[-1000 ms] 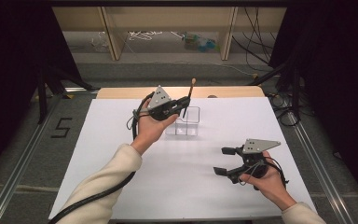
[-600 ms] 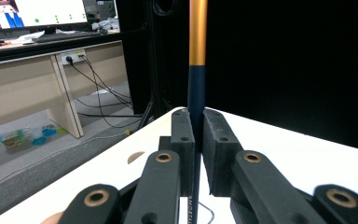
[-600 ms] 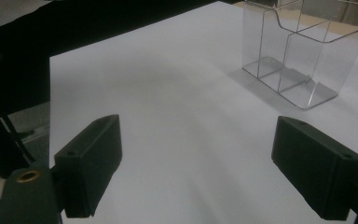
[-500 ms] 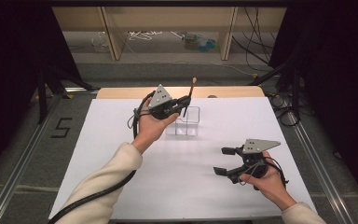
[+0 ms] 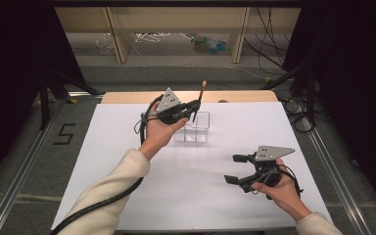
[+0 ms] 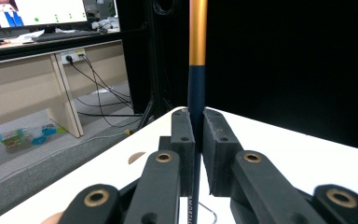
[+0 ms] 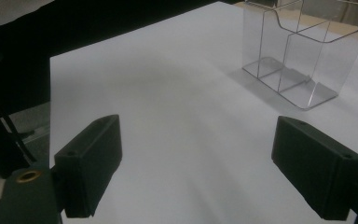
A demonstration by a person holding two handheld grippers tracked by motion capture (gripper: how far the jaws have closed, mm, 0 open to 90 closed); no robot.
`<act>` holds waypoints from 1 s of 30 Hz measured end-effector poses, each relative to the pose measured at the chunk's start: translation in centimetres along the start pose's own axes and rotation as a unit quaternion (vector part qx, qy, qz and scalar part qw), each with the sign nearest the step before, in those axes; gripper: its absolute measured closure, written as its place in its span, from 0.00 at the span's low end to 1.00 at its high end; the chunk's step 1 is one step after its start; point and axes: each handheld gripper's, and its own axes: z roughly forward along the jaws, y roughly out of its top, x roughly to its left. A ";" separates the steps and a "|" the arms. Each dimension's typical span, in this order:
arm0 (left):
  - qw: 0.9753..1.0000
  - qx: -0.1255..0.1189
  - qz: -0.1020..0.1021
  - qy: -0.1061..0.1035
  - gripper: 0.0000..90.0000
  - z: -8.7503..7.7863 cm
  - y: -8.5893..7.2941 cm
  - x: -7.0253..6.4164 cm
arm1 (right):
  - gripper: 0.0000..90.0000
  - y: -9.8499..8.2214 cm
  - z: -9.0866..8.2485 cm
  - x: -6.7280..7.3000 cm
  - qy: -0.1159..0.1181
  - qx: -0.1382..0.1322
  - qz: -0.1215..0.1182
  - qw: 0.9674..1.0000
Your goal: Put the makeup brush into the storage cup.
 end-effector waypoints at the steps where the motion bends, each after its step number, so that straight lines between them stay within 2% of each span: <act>1: 1.000 0.000 0.000 0.000 0.92 0.0 0.0 0.0 | 0.19 0.0 0.0 0.0 0.000 0.000 0.000 1.000; 30: 1.000 0.003 -0.003 0.003 0.92 0.4 0.0 0.4 | 0.19 0.0 0.0 -0.1 -0.003 0.000 -0.006 1.000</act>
